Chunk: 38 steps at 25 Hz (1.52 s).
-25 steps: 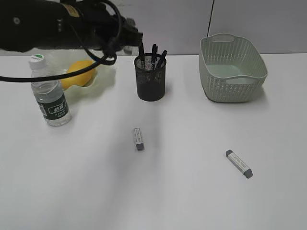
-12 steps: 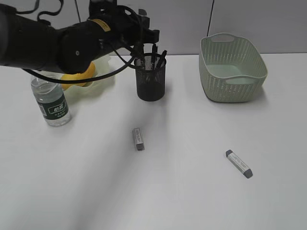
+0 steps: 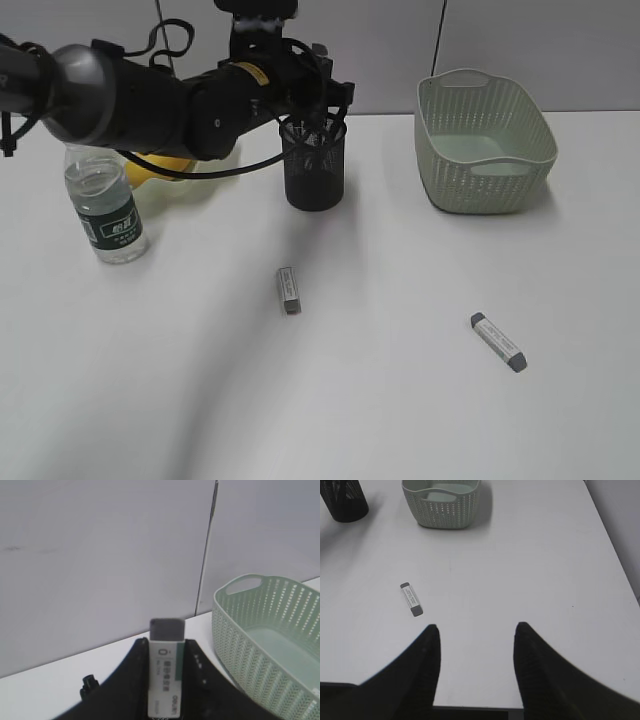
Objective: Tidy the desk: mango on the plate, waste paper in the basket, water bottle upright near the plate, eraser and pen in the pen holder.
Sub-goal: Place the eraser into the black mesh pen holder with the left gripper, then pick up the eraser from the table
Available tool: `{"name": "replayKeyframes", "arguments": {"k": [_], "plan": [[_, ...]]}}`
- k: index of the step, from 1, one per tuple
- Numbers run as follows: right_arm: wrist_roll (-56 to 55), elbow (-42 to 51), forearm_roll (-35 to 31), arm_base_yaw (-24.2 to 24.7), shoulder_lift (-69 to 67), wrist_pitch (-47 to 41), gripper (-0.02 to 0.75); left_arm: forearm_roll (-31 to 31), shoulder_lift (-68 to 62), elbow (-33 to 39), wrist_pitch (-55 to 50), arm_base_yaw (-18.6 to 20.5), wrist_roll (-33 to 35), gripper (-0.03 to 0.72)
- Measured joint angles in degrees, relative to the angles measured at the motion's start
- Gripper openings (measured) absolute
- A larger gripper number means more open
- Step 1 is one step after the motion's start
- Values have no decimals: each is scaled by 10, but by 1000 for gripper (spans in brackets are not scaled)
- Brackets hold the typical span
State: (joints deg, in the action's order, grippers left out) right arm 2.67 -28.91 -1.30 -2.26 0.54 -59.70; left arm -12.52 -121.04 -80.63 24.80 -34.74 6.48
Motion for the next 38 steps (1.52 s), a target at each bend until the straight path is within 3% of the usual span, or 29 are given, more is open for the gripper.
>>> {"name": "replayKeyframes", "arguments": {"k": [7, 9, 14, 22, 26, 33, 38], "plan": [[0, 0, 0, 0, 0, 0, 386, -4, -15, -17, -10, 4, 0, 160], [0, 0, 0, 0, 0, 0, 386, -4, -15, -17, -10, 6, 0, 213], [0, 0, 0, 0, 0, 0, 386, -4, -15, -17, -12, 9, 0, 440], [0, 0, 0, 0, 0, 0, 386, 4, 14, -17, -52, 9, 0, 486], [0, 0, 0, 0, 0, 0, 386, 5, 81, -18, -147, 9, 0, 486], [0, 0, 0, 0, 0, 0, 386, -19, 215, -36, -481, 9, 0, 486], [0, 0, 0, 0, 0, 0, 386, -6, 244, -75, -589, 24, 0, 486]]}}
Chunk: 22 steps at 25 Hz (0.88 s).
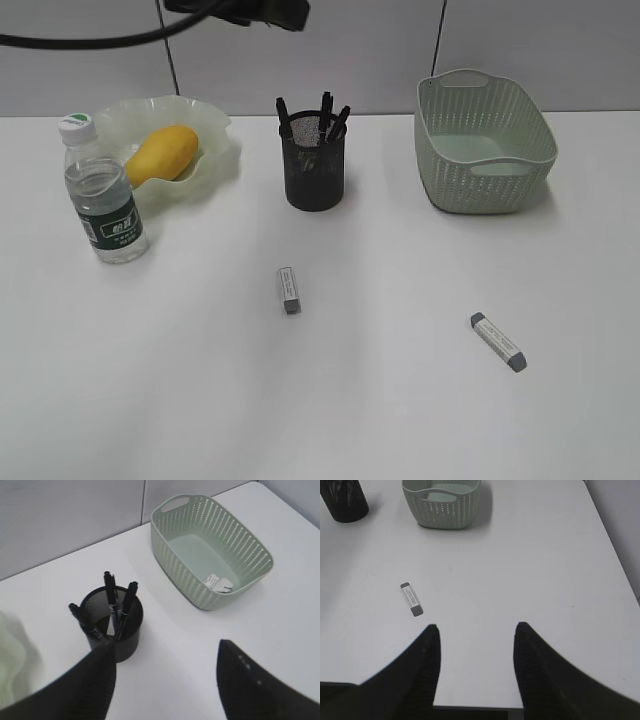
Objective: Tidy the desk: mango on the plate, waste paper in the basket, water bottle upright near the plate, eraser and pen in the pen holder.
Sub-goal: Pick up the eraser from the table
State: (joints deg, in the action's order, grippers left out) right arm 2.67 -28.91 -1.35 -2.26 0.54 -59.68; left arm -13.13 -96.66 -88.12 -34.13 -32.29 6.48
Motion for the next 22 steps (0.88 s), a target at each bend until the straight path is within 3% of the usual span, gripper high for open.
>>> {"name": "replayKeyframes", "arguments": {"k": [3, 9, 11, 22], "plan": [[0, 0, 0, 0, 0, 0, 386, 29, 0, -36, -65, 48, -12, 486], [0, 0, 0, 0, 0, 0, 386, 75, 1, -68, -149, 214, -49, 475], [0, 0, 0, 0, 0, 0, 386, 79, 1, -68, -157, 246, -51, 472], [1, 0, 0, 0, 0, 0, 386, 126, -3, -68, -244, 287, -61, 453]]}}
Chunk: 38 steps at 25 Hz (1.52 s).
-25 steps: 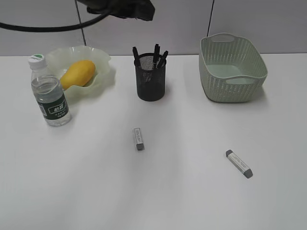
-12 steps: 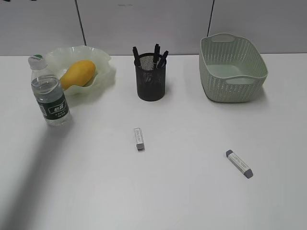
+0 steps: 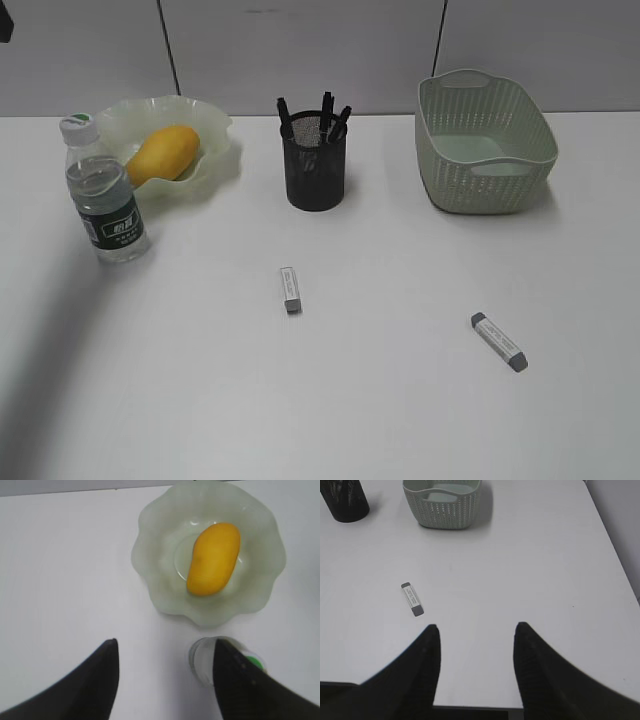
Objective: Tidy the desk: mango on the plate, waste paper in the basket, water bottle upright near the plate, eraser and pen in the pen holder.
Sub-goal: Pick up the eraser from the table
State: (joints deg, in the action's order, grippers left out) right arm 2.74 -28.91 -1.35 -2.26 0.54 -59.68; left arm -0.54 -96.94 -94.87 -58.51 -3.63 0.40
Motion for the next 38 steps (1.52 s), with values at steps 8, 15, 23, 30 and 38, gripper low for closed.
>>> {"name": "replayKeyframes", "arguments": {"k": [8, 15, 23, 30, 38], "plan": [[0, 0, 0, 0, 0, 0, 386, 16, 73, 90, 12, 5, -34, 450], [0, 0, 0, 0, 0, 0, 386, 12, 310, 323, 74, 5, -46, 465], [0, 0, 0, 0, 0, 0, 386, 5, 612, 517, 24, 5, -67, 613], [0, 0, 0, 0, 0, 0, 386, 8, 821, 623, -13, 5, -73, 591], [0, 0, 0, 0, 0, 0, 386, 11, 970, 646, -25, 5, -73, 563]]}}
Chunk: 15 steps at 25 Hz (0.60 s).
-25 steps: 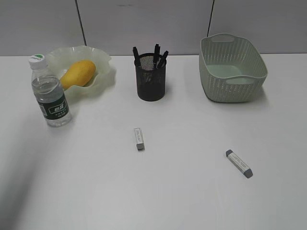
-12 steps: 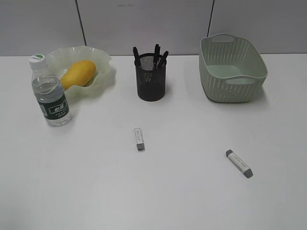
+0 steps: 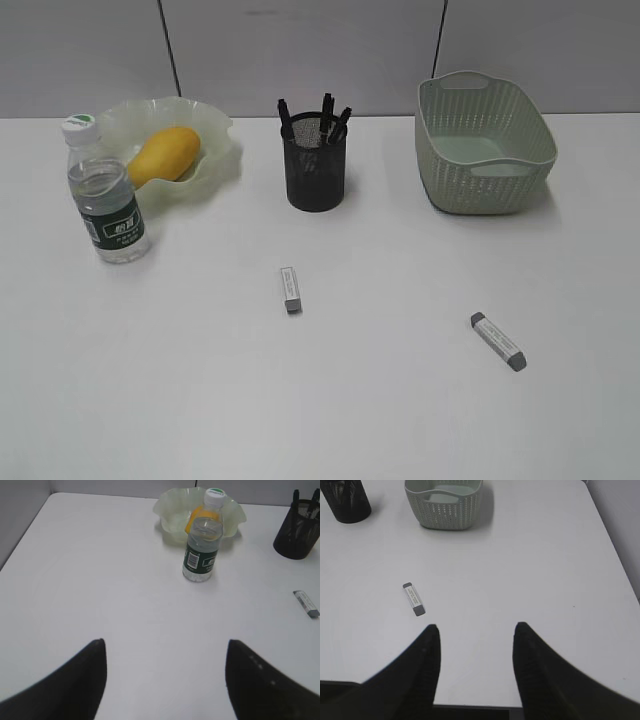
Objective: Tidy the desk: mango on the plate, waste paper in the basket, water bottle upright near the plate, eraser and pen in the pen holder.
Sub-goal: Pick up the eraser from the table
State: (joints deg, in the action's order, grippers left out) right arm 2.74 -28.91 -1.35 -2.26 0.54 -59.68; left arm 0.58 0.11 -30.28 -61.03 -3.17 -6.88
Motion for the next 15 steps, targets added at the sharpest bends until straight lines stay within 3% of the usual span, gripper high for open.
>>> {"name": "replayKeyframes", "arguments": {"k": [15], "plan": [[0, 0, 0, 0, 0, 1, 386, 10, 4, 1, -2, 0, 5, 552]]}}
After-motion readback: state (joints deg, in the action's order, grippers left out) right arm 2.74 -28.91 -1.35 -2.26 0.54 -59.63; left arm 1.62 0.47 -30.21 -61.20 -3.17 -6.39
